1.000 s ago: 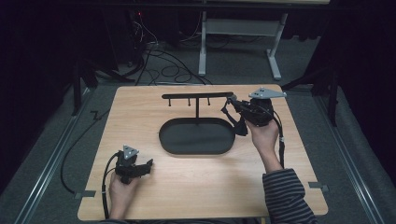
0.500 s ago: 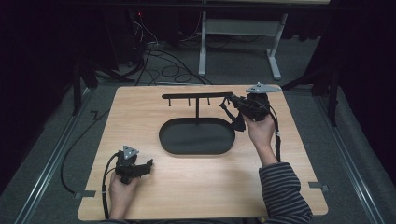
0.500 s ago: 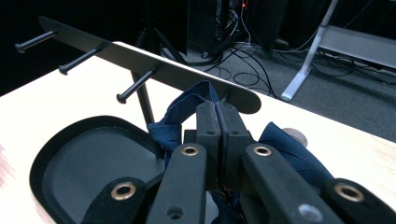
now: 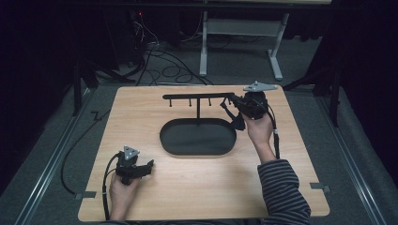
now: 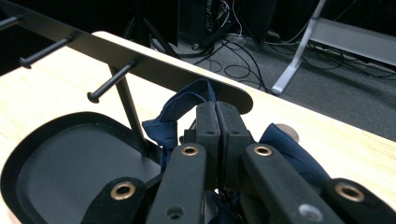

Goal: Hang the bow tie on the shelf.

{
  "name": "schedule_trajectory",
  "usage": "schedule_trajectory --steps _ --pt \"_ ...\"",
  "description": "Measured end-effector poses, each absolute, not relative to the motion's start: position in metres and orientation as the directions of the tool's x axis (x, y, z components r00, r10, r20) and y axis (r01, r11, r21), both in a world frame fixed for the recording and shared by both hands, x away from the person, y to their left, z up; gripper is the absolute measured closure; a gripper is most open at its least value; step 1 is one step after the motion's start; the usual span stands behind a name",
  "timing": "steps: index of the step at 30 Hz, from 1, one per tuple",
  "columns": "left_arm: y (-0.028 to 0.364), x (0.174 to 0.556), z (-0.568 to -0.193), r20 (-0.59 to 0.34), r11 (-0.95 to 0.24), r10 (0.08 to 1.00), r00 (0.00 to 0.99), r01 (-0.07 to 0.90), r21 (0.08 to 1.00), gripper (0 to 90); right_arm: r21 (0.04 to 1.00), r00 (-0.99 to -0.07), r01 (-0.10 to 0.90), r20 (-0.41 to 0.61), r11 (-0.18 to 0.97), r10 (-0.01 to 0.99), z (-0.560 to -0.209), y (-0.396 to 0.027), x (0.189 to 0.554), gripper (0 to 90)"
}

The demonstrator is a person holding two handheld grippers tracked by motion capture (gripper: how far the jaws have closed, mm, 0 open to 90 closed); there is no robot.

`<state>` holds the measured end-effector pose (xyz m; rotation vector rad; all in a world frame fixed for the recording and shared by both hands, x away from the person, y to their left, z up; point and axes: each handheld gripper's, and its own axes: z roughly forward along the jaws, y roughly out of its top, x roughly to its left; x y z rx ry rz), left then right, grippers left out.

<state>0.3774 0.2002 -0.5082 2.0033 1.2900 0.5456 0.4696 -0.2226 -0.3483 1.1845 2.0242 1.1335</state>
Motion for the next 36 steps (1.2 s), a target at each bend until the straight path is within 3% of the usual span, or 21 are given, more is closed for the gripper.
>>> schedule_trajectory --steps 25,36 --pt "0.200 0.377 -0.508 -0.016 -0.274 0.907 0.420 0.621 0.735 21.2 0.850 -0.473 0.460 -0.010 0.257 0.881 -0.352 -0.225 0.471 85.1" --pt "0.200 0.377 -0.508 -0.015 -0.276 0.907 0.420 0.621 0.734 21.1 0.860 -0.466 0.470 0.049 0.200 0.884 -0.348 -0.237 0.468 65.3"
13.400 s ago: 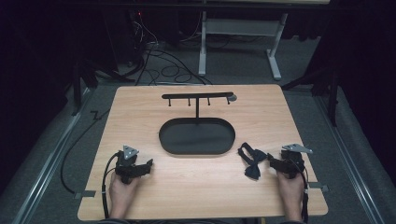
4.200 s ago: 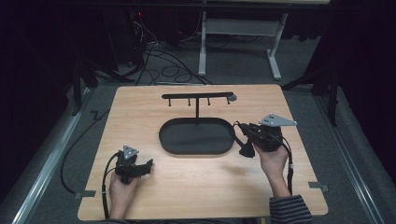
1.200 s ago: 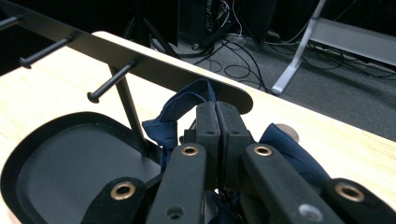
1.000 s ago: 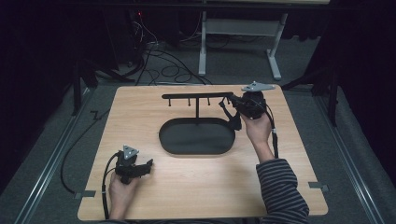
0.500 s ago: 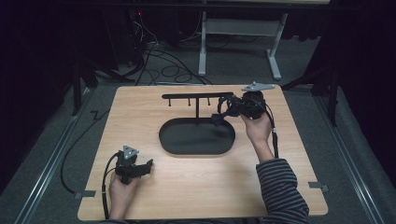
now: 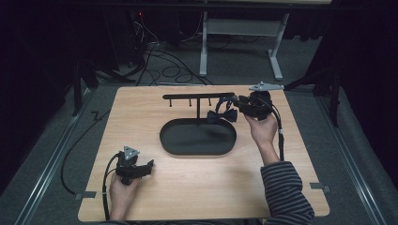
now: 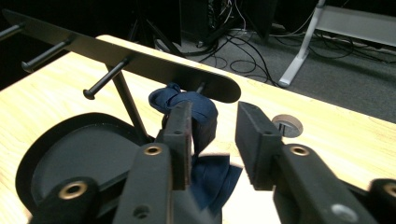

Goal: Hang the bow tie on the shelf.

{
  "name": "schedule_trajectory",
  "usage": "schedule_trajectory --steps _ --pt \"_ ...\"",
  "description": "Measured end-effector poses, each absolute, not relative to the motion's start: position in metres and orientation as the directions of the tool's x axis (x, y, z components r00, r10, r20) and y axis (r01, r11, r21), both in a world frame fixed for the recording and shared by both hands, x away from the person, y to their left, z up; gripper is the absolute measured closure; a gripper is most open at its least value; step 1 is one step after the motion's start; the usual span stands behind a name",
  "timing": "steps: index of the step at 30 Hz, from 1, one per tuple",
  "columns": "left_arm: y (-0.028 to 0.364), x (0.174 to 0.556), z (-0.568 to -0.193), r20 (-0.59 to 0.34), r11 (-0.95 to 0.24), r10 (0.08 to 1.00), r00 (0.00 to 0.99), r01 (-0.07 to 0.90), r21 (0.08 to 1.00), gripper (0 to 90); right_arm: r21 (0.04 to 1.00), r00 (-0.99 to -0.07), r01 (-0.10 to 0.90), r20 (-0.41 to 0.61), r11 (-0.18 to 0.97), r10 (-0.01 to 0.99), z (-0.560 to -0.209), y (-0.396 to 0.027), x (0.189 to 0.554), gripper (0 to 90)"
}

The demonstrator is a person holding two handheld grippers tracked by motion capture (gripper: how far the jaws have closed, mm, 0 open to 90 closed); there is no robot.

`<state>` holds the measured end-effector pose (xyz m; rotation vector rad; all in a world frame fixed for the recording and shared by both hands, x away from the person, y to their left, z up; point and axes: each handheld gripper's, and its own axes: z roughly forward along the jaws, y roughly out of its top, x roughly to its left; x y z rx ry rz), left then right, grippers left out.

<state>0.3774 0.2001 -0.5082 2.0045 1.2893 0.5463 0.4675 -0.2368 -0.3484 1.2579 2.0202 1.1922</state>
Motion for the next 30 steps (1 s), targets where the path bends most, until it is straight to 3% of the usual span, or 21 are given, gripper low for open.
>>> schedule_trajectory --steps 8,30 --pt "0.200 0.377 -0.508 -0.014 -0.275 0.907 0.420 0.621 0.734 21.1 0.865 -0.445 0.479 0.093 0.149 0.891 -0.351 -0.253 0.461 57.6" --pt "0.200 0.377 -0.508 -0.014 -0.276 0.907 0.420 0.620 0.735 21.1 0.863 -0.428 0.491 0.123 0.116 0.895 -0.354 -0.281 0.439 55.5"
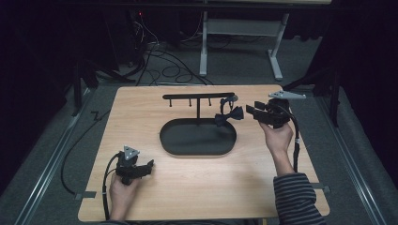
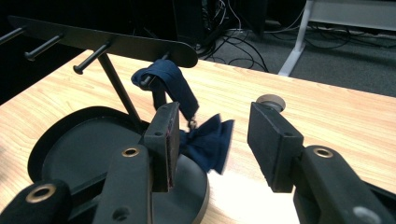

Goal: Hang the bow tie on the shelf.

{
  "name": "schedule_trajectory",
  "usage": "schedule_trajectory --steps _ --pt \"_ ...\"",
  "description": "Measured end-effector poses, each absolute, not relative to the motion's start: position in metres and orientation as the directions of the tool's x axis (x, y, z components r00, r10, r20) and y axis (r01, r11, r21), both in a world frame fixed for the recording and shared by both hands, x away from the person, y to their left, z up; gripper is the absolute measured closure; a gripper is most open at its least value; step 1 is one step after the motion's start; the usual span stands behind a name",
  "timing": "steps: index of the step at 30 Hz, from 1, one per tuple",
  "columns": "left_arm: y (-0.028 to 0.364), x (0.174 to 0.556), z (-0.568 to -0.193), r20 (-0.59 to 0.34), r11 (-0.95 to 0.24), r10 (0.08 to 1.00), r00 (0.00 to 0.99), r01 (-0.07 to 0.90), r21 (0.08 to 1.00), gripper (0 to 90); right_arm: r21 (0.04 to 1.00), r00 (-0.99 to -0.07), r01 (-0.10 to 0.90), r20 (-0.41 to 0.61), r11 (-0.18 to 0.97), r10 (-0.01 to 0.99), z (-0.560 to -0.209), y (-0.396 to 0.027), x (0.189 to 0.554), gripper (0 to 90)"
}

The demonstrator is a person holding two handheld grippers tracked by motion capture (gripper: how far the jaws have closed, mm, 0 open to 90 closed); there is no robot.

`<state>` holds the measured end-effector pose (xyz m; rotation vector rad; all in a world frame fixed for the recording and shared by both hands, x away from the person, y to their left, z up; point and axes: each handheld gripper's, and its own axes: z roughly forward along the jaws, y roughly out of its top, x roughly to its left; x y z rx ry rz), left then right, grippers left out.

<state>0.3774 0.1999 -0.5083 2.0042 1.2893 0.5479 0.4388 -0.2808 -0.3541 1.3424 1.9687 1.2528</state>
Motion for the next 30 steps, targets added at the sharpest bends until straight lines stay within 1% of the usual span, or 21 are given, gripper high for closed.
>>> schedule_trajectory --steps 16,30 --pt "0.200 0.377 -0.508 -0.014 -0.276 0.907 0.420 0.620 0.734 21.1 0.872 -0.431 0.481 0.146 0.090 0.891 -0.352 -0.295 0.418 54.7" --pt "0.200 0.377 -0.508 -0.014 -0.276 0.907 0.420 0.620 0.734 21.1 0.872 -0.434 0.483 0.159 0.080 0.887 -0.358 -0.305 0.400 54.4"
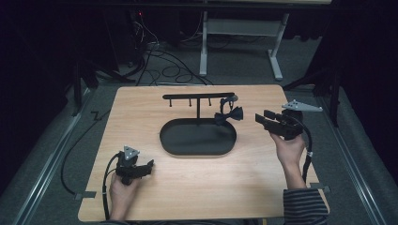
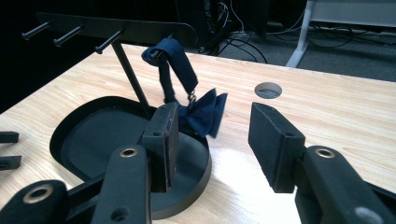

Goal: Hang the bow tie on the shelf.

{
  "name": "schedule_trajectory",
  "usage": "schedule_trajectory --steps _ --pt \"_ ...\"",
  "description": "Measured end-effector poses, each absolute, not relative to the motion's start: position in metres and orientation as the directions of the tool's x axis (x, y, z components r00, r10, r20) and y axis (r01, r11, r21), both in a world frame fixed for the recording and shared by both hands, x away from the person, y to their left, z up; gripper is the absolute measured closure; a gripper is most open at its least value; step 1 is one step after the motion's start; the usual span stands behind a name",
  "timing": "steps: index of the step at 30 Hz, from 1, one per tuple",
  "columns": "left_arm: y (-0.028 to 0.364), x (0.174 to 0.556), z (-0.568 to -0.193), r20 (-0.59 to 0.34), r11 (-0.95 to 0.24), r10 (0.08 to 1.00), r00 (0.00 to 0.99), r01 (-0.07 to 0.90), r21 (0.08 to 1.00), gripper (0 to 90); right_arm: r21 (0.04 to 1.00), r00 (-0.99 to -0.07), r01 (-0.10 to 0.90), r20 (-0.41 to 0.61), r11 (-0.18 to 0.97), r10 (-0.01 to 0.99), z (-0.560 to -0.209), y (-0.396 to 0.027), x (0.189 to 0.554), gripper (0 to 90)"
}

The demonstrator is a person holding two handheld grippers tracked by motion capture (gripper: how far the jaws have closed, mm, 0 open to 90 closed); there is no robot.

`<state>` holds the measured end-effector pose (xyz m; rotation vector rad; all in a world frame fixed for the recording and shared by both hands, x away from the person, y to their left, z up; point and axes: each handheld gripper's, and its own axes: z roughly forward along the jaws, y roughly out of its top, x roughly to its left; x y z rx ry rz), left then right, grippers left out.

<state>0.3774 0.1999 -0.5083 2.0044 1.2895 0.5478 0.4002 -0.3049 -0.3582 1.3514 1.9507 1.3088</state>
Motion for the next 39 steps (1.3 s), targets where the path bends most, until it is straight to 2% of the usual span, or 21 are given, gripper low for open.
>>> schedule_trajectory --steps 39 --pt "0.200 0.377 -0.508 -0.012 -0.277 0.907 0.420 0.620 0.734 21.1 0.864 -0.461 0.501 0.223 0.045 0.859 -0.388 -0.306 0.363 54.2"
